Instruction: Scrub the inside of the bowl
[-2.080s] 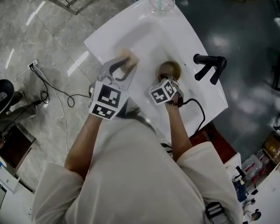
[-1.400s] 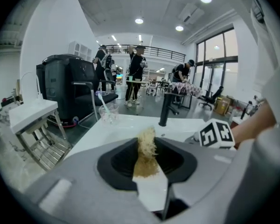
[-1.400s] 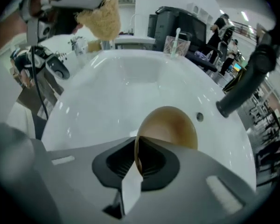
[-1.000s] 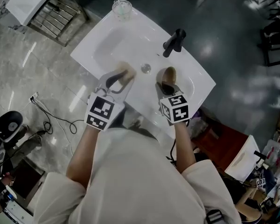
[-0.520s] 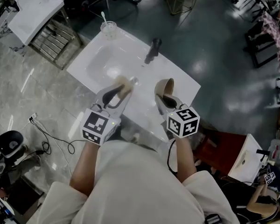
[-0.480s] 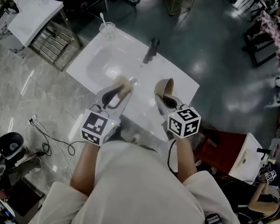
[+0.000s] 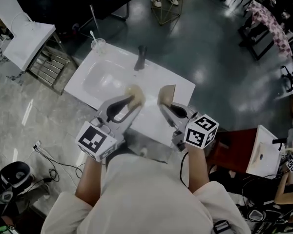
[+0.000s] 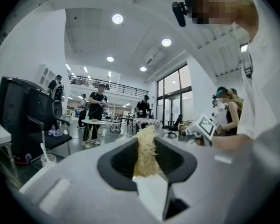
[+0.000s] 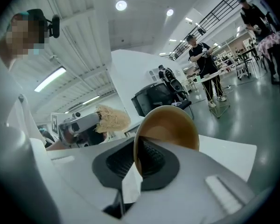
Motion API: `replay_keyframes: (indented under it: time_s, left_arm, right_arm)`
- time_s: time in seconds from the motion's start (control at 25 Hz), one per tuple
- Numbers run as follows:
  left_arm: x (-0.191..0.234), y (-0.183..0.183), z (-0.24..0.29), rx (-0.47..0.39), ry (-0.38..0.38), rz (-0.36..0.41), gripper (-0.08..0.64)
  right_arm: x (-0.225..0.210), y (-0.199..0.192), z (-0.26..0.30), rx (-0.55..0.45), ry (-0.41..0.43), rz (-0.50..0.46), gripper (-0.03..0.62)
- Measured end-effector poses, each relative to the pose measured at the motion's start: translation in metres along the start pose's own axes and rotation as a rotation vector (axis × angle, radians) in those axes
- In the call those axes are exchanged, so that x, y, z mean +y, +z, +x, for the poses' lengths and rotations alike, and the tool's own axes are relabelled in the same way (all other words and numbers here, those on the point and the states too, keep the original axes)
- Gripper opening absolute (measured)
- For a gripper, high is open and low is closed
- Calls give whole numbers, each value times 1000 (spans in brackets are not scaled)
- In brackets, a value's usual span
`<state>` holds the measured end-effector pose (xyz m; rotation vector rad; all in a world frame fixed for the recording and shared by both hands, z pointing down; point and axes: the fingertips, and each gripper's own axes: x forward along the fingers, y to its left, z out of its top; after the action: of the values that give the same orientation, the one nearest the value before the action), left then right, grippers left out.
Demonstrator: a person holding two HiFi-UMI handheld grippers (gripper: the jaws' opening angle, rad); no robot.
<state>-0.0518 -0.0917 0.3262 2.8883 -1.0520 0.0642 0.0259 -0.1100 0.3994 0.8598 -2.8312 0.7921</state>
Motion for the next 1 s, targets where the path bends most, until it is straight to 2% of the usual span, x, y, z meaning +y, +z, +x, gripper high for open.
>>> replay_keyframes:
  time_s: [0.12, 0.28, 0.4, 0.48, 0.56, 0.8, 0.88, 1.0]
  left_arm:
    - [-24, 13, 16, -6, -84, 52, 109]
    - [-60, 13, 43, 39, -191, 124, 109]
    - [-78, 1, 57, 89, -245, 147, 109]
    - [-81, -4, 61, 109, -292, 117, 109]
    - [-82, -7, 64, 131, -348, 59, 109]
    - [-75, -11, 76, 181, -421, -50, 109]
    - [-74, -15, 78, 193, -483, -95, 109]
    - [-71, -17, 73, 169, -608, -203, 109]
  right_arm:
    - [6, -4, -9, 17, -25, -27, 14]
    - [16, -15, -18, 47, -12, -61, 12]
    - [30, -21, -26, 68, 23, -162, 13]
    - [33, -27, -30, 95, 30, -250, 18]
    - [33, -34, -37, 111, 53, -283, 22]
    - [47, -40, -53, 84, 173, -314, 25]
    - [51, -40, -56, 74, 201, -314, 34]
    - [58, -41, -63, 48, 249, -304, 34]
